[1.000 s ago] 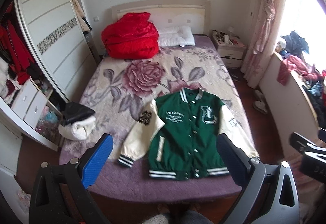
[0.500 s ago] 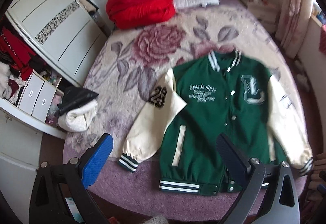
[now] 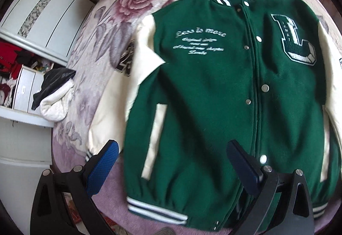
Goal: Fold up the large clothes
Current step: 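Grasp the striped cuff of one cream sleeve with the right gripper, then fold the cuff across the jacket body with the right gripper while the left gripper grasps the number-patch sleeve cuff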
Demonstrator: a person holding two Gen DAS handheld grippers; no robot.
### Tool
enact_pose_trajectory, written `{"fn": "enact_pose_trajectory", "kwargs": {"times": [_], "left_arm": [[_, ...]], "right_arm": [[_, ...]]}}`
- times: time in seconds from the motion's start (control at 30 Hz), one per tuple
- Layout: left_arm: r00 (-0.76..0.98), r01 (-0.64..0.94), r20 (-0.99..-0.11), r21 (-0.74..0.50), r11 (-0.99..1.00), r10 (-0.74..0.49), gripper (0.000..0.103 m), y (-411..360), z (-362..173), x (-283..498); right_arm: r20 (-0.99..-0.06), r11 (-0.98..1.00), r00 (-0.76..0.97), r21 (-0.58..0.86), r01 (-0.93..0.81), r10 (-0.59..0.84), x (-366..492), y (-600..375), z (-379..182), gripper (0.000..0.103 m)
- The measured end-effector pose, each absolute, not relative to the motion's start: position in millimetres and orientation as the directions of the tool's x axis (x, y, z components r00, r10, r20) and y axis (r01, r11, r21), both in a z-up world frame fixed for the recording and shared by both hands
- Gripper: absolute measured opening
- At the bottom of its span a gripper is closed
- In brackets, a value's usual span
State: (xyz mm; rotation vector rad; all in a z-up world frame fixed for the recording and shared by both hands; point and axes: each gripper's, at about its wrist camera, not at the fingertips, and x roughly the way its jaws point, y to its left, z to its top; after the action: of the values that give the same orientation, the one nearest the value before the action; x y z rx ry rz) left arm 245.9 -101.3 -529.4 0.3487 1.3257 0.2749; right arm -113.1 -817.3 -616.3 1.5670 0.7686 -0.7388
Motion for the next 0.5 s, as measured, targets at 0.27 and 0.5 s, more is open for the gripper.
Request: {"fn": "enact_pose_trajectory", "kwargs": {"times": [0.27, 0.5], "left_arm": [[0.286, 0.118, -0.911, 0.342, 0.932, 0.298, 0.103, -142.7, -557.0, 299.3], [0.283, 0.114, -0.928, 0.285, 0.952, 0.244, 0.103, -141.9, -568.5, 368.7]], "right_arm": [[-0.788, 0.084, 0.585, 0.581, 0.810, -0.192, -85.5, -869.5, -550.2, 0.007], [-0.699, 0.369, 0.643, 0.535, 0.760, -0.313, 61.6, -893.5, -400.0, 0.007]]}}
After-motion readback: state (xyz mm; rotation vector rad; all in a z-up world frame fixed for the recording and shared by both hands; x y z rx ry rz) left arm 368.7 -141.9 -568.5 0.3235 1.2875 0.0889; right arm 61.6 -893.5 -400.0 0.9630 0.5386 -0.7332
